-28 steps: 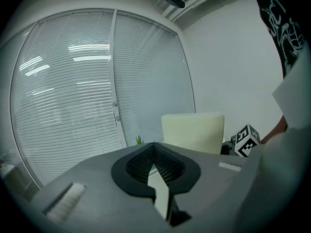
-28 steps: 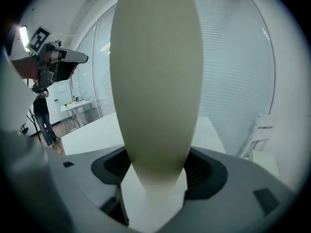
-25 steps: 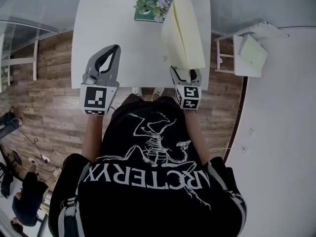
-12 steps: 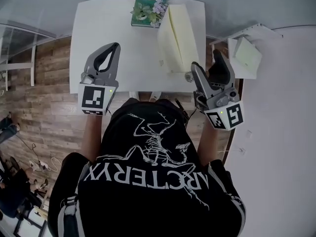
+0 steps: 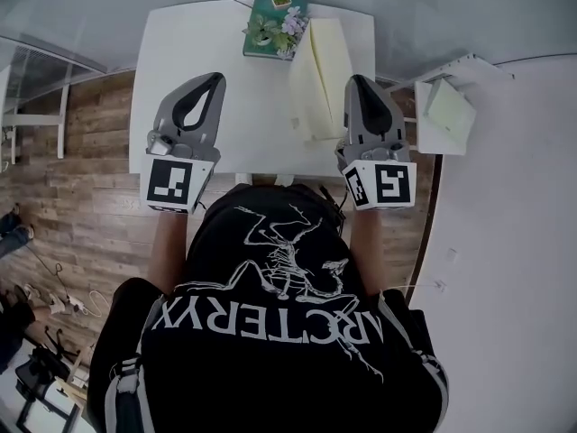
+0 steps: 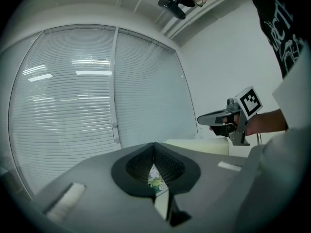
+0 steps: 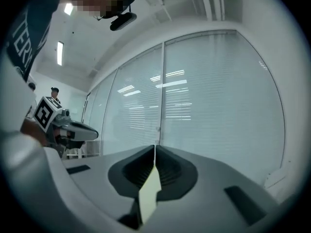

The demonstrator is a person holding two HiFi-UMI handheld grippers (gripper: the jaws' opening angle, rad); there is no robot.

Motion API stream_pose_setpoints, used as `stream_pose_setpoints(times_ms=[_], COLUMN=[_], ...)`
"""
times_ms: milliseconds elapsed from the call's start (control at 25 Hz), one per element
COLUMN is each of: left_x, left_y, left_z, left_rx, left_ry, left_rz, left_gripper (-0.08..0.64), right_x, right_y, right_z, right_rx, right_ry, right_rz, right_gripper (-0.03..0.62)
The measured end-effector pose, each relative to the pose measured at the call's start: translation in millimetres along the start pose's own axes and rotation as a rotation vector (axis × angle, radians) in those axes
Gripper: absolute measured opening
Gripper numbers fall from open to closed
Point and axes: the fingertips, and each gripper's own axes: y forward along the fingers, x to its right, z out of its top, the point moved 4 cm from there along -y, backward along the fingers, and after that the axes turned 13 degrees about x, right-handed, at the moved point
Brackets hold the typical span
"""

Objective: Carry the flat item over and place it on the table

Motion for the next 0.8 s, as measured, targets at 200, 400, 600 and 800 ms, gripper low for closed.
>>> stream_pose_setpoints(times_ms=[200, 400, 600, 800], left_x=[3, 2, 3, 3], left_y=[1, 2, 3, 2], left_z=[5, 12, 14, 13], left_rx=[0.004, 0.042, 0.060, 0.019], left_ry=[0.003, 0.039, 0.054, 0.022], left_rz=[-0.003, -0.016, -0.023, -0.001], left_gripper=[0.011, 0.011, 0.011, 0.011], right_x=[0, 2, 2, 0], right_y=[-3, -7, -10, -10], right_z=[-3, -4, 0, 2], right_rx=[-0.021, -0.030, -0.036, -0.044], right_ry=[0.000, 0.001, -0.006, -0.012], right_rz=[-0.009, -0.015, -0.012, -0.002], right_gripper=[0.017, 0.015, 0.012, 0.012])
